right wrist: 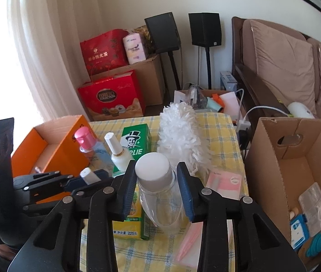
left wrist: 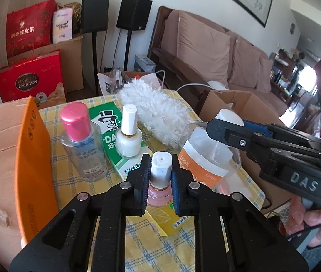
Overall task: Organize objects
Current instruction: 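Grasp the pink nail polish with left tool while right grasps the cleaner bottle, then lower nail polish and cleaner bottle into the orange box and release both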
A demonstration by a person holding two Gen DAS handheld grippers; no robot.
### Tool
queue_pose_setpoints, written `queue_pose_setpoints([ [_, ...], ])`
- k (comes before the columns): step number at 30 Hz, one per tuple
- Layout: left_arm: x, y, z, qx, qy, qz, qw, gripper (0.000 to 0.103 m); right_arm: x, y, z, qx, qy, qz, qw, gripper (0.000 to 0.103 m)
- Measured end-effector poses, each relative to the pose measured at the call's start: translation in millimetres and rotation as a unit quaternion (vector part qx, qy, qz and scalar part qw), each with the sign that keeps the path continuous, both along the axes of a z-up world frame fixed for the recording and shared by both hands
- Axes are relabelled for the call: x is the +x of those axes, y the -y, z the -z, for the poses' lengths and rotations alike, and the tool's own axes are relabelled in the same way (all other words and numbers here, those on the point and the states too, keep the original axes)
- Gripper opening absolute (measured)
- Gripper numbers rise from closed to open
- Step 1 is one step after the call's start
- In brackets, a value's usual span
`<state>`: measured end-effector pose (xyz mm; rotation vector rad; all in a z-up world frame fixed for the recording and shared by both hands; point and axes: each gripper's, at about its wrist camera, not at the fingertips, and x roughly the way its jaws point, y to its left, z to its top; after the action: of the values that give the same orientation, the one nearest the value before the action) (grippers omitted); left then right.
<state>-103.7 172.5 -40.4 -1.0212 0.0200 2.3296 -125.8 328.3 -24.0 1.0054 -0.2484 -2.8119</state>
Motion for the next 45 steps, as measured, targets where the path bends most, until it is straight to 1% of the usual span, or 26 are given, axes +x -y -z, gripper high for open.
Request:
queue_pose_setpoints([
  [3, 4.9, 7.7, -11.3, 0.007, -0.007, -0.002, 0.9999, 0.015, 2.1, 0.2, -5.8, -0.006, -0.003, 0.000, 1.000, 0.036],
  [10, 14.5, 38.2, -42.8, 0.025, -0.027, -0.016, 0.9992, 0.015, 12.8, 9.9, -33.0, 0.010, -0.021, -0.003, 1.000, 0.036],
  [15, 20.0, 62.6, -58.5, 0.028, -0.041, -0.027, 0.9984, 0.015, 19.5, 19.3, -51.5, 0.019, -0.031, -0.004, 0.999, 0.035],
  [22, 20.9, 103.4, -67.3, 0.025, -0.029, -0.060, 0.9975, 0.015, 25.6, 40.3, -74.4, 0.023, -0.041, -0.023, 0.999, 0.035],
  [30, 23.9, 160.5, -61.8, 0.012, -0.021, -0.106, 0.9941, 0.015, 27.8, 74.4, -92.5, 0.025, -0.050, -0.061, 0.997, 0.032],
  [32, 24.1, 174.2, -55.7, 0.003, -0.013, -0.117, 0.9930, 0.015, 26.2, 84.5, -94.3, 0.027, -0.050, -0.074, 0.996, 0.032],
  [37, 22.5, 202.3, -33.8, -0.018, 0.010, -0.143, 0.9896, 0.015, 20.4, 115.6, -89.6, 0.052, -0.048, -0.099, 0.993, 0.032],
  [40, 22.1, 215.8, -20.8, -0.023, 0.025, -0.156, 0.9872, 0.015, 14.6, 129.9, -87.8, 0.048, -0.045, -0.114, 0.991, 0.032],
  [45, 20.4, 230.9, -6.4, -0.039, 0.034, -0.173, 0.9836, 0.015, 7.4, 152.7, -93.6, 0.039, -0.054, -0.136, 0.988, 0.032],
])
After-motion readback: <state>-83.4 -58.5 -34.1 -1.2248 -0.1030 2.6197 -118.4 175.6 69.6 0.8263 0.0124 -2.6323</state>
